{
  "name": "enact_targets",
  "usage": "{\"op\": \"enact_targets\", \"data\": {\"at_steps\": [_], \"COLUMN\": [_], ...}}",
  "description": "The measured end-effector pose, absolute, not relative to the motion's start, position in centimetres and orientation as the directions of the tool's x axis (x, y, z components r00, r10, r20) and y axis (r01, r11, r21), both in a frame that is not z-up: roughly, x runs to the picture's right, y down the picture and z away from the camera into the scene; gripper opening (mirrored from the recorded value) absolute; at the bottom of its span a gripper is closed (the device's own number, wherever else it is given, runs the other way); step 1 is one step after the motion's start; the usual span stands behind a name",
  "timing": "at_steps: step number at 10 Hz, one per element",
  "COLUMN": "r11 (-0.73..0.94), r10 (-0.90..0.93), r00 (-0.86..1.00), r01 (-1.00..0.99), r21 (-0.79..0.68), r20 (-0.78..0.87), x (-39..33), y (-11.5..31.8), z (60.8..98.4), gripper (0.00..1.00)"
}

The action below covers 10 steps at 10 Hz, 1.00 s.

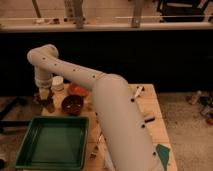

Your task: Place grapes in metal cup

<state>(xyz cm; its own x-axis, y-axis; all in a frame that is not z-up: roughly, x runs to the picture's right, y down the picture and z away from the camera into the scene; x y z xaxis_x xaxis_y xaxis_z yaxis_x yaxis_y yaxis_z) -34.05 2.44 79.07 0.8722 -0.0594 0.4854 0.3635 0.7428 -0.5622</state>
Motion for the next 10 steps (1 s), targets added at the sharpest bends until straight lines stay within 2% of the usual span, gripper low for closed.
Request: {"op": "enact_targets", "data": {"at_steps": [10], "r11": [0.704], "r10": [-0.047], "r00": [0.879], "r01": [0.366], "r21": [-0.609], "r20": [0.474], "x": [-33.5], "y": [3.4], "z": [81.7], "gripper": [0.00]}}
